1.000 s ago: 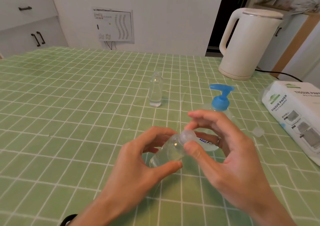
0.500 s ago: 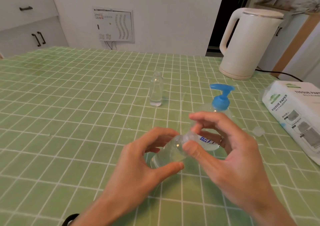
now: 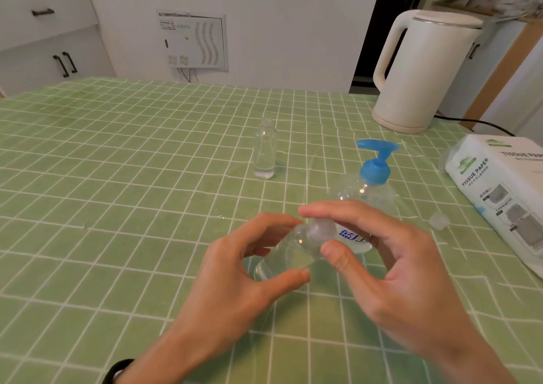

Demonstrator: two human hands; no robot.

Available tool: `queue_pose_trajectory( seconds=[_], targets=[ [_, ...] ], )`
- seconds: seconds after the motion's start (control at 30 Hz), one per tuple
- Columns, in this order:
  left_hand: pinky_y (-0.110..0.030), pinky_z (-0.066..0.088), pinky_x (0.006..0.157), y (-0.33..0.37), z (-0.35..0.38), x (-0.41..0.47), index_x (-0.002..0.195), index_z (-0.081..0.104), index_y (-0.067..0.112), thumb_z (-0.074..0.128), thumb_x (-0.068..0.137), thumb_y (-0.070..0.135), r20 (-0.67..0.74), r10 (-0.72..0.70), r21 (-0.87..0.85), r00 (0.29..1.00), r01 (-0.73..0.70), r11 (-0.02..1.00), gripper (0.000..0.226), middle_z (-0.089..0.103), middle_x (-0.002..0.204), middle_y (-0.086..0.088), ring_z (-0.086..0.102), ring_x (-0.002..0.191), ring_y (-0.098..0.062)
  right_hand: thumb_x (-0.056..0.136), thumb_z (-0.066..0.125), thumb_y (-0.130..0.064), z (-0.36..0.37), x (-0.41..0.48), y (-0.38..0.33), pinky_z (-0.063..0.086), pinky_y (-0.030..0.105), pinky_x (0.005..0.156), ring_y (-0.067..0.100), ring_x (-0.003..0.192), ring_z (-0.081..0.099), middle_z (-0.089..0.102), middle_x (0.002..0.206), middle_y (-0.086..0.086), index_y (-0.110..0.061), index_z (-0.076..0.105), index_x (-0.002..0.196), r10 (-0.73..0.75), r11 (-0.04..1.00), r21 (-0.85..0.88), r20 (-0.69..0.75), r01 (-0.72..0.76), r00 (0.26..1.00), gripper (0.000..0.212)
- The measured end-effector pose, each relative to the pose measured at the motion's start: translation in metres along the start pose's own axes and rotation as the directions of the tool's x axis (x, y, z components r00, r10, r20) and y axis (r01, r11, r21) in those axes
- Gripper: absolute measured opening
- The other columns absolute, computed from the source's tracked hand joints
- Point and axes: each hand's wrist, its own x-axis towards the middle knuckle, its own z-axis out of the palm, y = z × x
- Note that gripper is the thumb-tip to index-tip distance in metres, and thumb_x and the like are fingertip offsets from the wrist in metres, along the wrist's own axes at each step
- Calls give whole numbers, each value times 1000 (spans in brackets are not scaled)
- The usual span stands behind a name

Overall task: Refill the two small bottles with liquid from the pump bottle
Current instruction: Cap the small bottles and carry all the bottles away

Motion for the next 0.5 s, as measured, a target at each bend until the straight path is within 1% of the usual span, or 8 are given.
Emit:
queue_pose_trajectory(
  seconds=[0.1,0.17,0.23,0.27,0.33,0.4,0.47,0.5],
  targets=[
    [-18,52,95,-1,0,1,122,69,39,87,75,34,-1,-3,-5,1000,3,1000,51,77,114,19,74,109,-8,93,75,-13,1,0,2,50,14,98,4,115,71,77,114,-24,-29,79,115,6,1000,-24,-57,-8,998,28],
    [-23,54,96,-3,1,0,123,69,39,89,74,32,-1,-6,-2,1000,6,1000,53,77,114,18,74,109,-10,92,78,-15,2,-2,2,49,11,96,2,112,72,78,110,-25,-31,80,111,13,1000,-27,-105,-15,994,24],
    [-30,56,96,-4,3,-1,123,69,41,90,73,32,-9,-11,3,1000,11,1000,55,77,114,18,74,109,-12,89,77,-19,4,-4,1,48,10,96,2,109,73,79,107,-24,-33,81,109,26,999,-42,-162,-34,986,24],
    [-31,56,96,-4,3,-2,122,69,42,90,72,32,-15,-12,6,1000,12,1000,55,77,113,18,74,109,-12,88,78,-20,6,-5,1,48,10,96,2,108,73,79,106,-23,-33,81,109,29,998,-49,-185,-39,982,25],
    [-28,56,95,-4,3,-2,122,68,42,90,72,32,-20,-10,11,1000,10,1000,55,77,113,19,74,108,-10,88,81,-19,9,-7,1,50,11,95,3,106,74,79,104,-21,-33,81,109,29,998,-57,-203,-42,979,26],
    [-25,56,96,-3,0,0,120,69,41,92,71,30,-24,-8,16,1000,8,1000,55,77,113,18,74,108,-9,89,84,-22,10,-6,2,54,16,92,6,104,75,79,104,-23,-34,81,111,36,998,-50,-204,-47,978,25],
    [-24,57,96,-4,-9,6,118,69,39,96,70,28,-66,-14,13,998,15,1000,56,78,113,18,74,107,-8,91,83,-26,6,-3,2,58,19,89,8,103,77,80,106,-21,-35,79,114,60,998,16,-226,-58,972,25],
    [-23,57,96,-6,-16,10,117,69,38,94,69,29,-104,-29,-5,994,28,1000,54,78,113,17,75,106,-7,91,80,-25,4,-3,2,59,18,86,9,103,77,80,108,-19,-36,79,115,72,996,63,-246,-58,967,26]
  ],
)
